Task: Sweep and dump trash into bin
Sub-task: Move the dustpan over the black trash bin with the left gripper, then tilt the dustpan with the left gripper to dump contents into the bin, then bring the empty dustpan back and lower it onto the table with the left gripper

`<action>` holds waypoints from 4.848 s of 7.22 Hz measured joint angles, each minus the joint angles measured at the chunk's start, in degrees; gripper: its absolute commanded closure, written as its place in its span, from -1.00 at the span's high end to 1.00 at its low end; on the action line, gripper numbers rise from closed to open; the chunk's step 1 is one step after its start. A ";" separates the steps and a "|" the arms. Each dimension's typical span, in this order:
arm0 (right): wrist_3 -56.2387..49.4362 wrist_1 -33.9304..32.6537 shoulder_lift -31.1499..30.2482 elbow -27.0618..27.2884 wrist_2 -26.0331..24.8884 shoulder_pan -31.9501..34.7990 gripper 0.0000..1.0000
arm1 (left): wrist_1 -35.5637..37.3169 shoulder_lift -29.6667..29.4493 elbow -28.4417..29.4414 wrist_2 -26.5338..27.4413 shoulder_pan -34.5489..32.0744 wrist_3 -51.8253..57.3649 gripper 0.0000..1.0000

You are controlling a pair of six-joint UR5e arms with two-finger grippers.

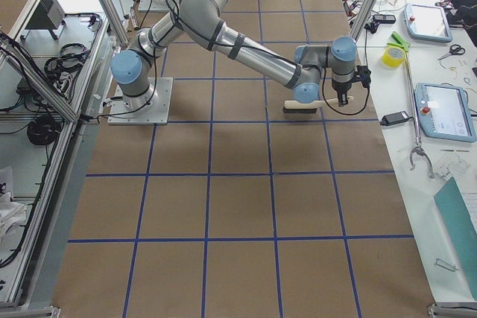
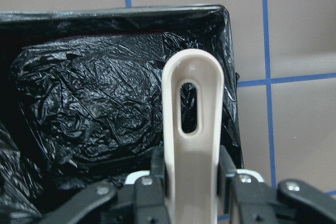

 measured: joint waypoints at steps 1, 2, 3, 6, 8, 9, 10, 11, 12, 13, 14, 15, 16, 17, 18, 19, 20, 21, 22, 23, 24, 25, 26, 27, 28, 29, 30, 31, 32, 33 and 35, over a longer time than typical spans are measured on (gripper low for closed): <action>-0.03 -0.01 0.02 0.22 0.03 0.00 -0.89 | 1.38 -1.06 0.31 0.22 1.62 4.31 -1.00; -0.01 -0.06 -0.01 0.64 0.09 0.00 -0.81 | 3.94 -2.33 0.56 0.70 3.04 8.83 -1.00; 0.03 -0.50 -0.09 1.17 0.12 0.00 -0.79 | 6.52 -3.62 0.95 1.30 4.30 12.44 -1.00; 0.00 -1.92 -0.21 2.28 0.04 0.00 -0.11 | 13.29 -8.19 3.10 3.18 6.23 18.44 -1.00; 0.02 -1.89 -0.43 2.84 0.01 0.00 0.67 | 20.19 -10.52 2.92 3.99 6.32 21.85 -1.00; -0.13 -1.85 -0.72 3.36 -0.10 0.01 0.96 | 23.94 -11.09 2.67 3.86 6.23 24.93 -1.00; -0.35 -1.71 -1.17 3.75 -0.19 0.00 0.99 | 27.20 -11.30 2.51 3.72 5.94 28.42 -1.00; -0.49 -1.39 -1.64 3.87 -0.19 0.00 0.99 | 29.46 -11.22 2.36 3.68 5.12 31.16 -1.00; -0.56 -0.19 -2.46 3.80 -0.18 0.01 0.99 | 32.18 -10.85 1.85 3.78 3.71 33.69 -1.00; -0.46 2.28 -3.80 3.65 -0.13 0.05 0.99 | 35.84 -10.12 0.67 3.98 2.19 36.18 -1.00; -0.18 4.37 -5.13 3.55 -0.05 0.24 0.99 | 39.65 -9.43 -0.61 4.10 1.03 39.14 -1.00; 0.09 6.17 -6.25 3.47 -0.06 0.72 0.99 | 42.86 -9.12 -1.40 4.07 0.51 42.75 -1.00; 0.64 9.20 -7.85 3.34 -0.27 1.75 0.99 | 45.09 -8.94 -1.77 4.05 0.29 45.66 -1.00; 1.66 12.73 -9.98 3.21 -0.52 3.13 0.99 | 46.23 -8.74 -1.92 4.03 0.16 47.53 -1.00; 2.88 16.32 -12.08 3.17 -0.63 4.52 0.99 | 46.70 -8.53 -1.93 3.96 0.06 48.44 -1.00; 4.25 20.61 -14.41 3.25 -0.74 6.27 0.99 | 46.88 -8.29 -1.94 3.85 0.00 48.90 -1.00; 5.93 25.11 -16.92 3.45 -0.90 8.05 0.99 | 47.52 -8.06 -1.93 3.80 -0.17 50.14 -1.00; 8.52 30.12 -20.24 3.61 -1.04 9.82 1.00 | 49.54 -7.95 -1.92 3.87 -0.85 52.27 -1.00; 10.73 34.91 -23.95 3.80 -1.12 11.46 1.00 | 51.74 -7.93 -1.92 4.06 -2.01 53.45 -1.00; 11.69 38.69 -27.29 4.51 -1.44 12.40 1.00 | 52.77 -7.88 -1.91 4.11 -2.87 54.14 -1.00; 12.24 41.51 -30.96 6.37 -2.80 12.81 1.00 | 53.17 -7.81 -1.85 4.07 -3.32 54.71 -1.00; 12.58 42.71 -34.30 8.79 -4.43 12.95 1.00 | 53.06 -7.69 -1.78 4.08 -3.69 54.67 -1.00; 12.73 43.17 -37.12 11.25 -5.31 12.98 1.00 | 51.19 -7.22 -1.57 4.25 -4.45 53.28 -1.00; 12.76 43.36 -38.92 12.85 -5.61 13.01 1.00 | 45.88 -6.11 -0.68 5.65 -5.98 49.70 -1.00; 12.72 43.61 -39.79 13.61 -5.72 13.01 1.00 | 38.57 -4.66 1.11 8.59 -8.44 45.02 -1.00; 12.67 43.76 -40.10 13.92 -5.75 13.00 1.00 | 32.09 -3.38 2.77 11.53 -11.15 40.02 -1.00; 12.65 43.81 -40.17 14.08 -5.73 12.98 1.00 | 27.63 -2.73 3.48 13.42 -13.33 34.56 -1.00; 12.64 43.83 -40.19 14.21 -5.71 12.99 1.00 | 24.30 -2.75 3.57 14.18 -15.54 28.08 -1.00; 12.44 43.76 -40.05 14.46 -5.70 12.98 1.00 | 21.26 -3.06 3.41 14.41 -18.09 20.54 -1.00; 12.05 43.75 -39.93 14.82 -5.70 12.96 1.00 | 18.30 -3.73 2.91 14.47 -20.88 11.52 -1.00; 11.34 43.99 -40.39 15.24 -5.27 12.80 1.00 | 15.26 -6.15 0.79 14.40 -26.07 -7.27 -1.00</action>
